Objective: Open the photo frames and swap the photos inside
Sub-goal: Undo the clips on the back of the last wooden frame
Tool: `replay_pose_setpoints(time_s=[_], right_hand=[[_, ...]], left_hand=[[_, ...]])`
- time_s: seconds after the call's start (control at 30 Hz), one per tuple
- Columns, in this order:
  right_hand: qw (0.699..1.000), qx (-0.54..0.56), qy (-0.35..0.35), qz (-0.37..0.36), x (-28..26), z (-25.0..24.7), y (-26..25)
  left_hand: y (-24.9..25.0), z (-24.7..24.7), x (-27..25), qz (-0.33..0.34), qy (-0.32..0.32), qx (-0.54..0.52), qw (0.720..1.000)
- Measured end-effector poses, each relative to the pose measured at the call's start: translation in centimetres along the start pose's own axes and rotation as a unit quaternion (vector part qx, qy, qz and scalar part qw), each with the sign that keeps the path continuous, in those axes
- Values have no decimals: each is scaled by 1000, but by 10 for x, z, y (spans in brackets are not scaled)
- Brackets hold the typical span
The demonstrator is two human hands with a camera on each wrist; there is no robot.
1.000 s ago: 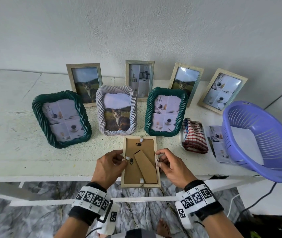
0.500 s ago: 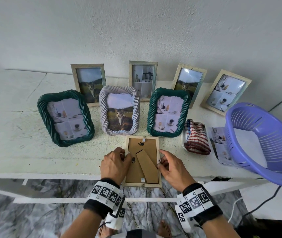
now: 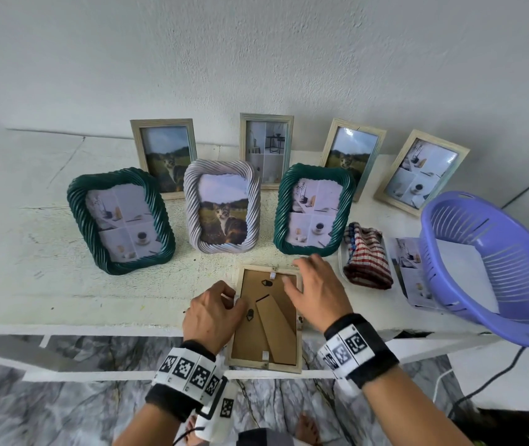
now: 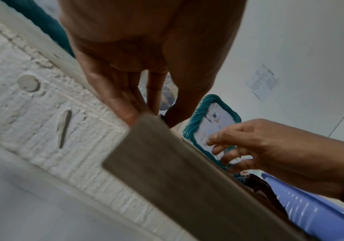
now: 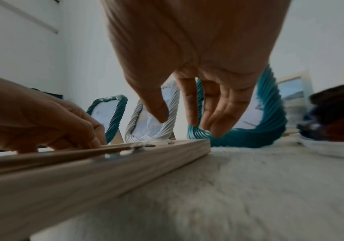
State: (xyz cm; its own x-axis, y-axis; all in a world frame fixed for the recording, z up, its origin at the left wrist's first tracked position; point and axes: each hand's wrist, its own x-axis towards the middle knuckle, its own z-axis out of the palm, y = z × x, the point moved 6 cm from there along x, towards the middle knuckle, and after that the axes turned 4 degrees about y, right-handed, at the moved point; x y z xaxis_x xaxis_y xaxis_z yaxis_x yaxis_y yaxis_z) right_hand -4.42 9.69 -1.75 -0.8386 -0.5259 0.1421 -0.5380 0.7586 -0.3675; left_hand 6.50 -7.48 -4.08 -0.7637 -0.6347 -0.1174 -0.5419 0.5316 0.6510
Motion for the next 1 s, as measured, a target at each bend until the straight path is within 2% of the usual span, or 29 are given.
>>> replay_pose_setpoints(time_s=[0.1, 0.23, 0.4, 0.67, 1.0], right_hand=[[997, -63, -51, -6, 18, 8, -9], [992, -87, -91, 14, 30, 15, -13], [995, -59, -84, 17, 36, 19, -12], [993, -28, -94, -65, 46, 16, -3], [997, -27, -60, -42, 40, 12, -6]], left_hand=[[-1, -1, -1, 14, 4, -2, 1000], [-2, -1, 2, 19, 0, 5, 1000], [-2, 0, 3, 23, -11, -16, 1000], [-4, 4, 6, 44, -14, -32, 998], [-3, 4, 7, 40, -14, -35, 998]])
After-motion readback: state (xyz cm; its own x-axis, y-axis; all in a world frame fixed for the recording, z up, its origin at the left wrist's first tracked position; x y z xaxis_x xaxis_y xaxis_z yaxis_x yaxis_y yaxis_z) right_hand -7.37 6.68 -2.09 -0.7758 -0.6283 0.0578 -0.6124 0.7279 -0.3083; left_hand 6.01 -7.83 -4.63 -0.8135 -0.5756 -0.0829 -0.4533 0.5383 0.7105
